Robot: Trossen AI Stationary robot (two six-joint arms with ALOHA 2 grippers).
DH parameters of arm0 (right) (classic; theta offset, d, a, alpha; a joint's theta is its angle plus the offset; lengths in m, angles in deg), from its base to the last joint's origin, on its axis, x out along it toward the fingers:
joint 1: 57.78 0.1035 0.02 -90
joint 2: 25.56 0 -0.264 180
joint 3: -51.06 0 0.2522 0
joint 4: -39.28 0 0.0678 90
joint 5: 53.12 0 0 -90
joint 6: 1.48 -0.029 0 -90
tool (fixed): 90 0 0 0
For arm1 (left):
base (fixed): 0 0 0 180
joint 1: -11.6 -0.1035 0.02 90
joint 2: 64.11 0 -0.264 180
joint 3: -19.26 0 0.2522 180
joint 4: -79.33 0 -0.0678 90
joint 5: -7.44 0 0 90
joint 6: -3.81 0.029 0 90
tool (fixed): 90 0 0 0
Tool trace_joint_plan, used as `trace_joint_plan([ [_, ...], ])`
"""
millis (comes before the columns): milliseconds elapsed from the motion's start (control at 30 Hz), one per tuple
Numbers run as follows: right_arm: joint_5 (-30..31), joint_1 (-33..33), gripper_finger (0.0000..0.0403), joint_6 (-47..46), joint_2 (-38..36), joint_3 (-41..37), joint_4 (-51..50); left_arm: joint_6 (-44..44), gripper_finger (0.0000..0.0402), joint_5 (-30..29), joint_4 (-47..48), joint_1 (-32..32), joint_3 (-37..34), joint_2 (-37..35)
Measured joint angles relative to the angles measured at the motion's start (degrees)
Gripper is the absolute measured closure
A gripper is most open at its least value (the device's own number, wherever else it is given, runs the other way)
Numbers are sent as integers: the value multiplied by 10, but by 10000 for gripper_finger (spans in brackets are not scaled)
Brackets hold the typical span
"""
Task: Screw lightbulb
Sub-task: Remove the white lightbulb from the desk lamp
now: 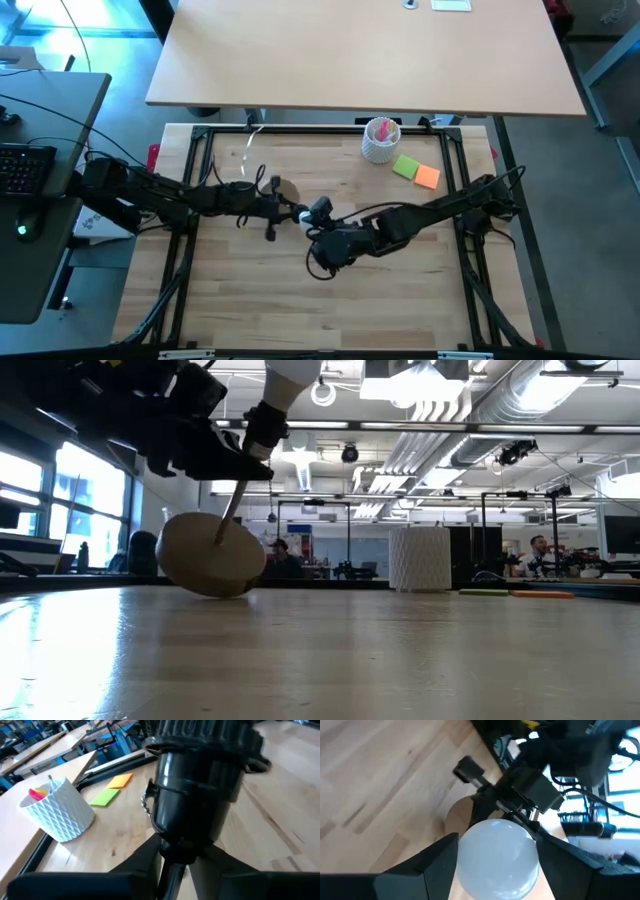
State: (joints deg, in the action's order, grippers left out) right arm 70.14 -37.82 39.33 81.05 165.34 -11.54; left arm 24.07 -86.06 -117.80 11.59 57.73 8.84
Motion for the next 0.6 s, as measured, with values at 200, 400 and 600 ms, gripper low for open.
trace_joint_plan([
  [200, 15, 2, 147, -18, -1, 0, 17, -12, 266, 19, -19, -4, -1, -8],
  [400, 13, 3, 147, -20, -1, 0, 15, -22, 228, 72, -28, -6, 0, -10],
  [600, 13, 4, 147, -20, -2, 0, 16, -21, 214, 98, -58, -5, 0, -9],
])
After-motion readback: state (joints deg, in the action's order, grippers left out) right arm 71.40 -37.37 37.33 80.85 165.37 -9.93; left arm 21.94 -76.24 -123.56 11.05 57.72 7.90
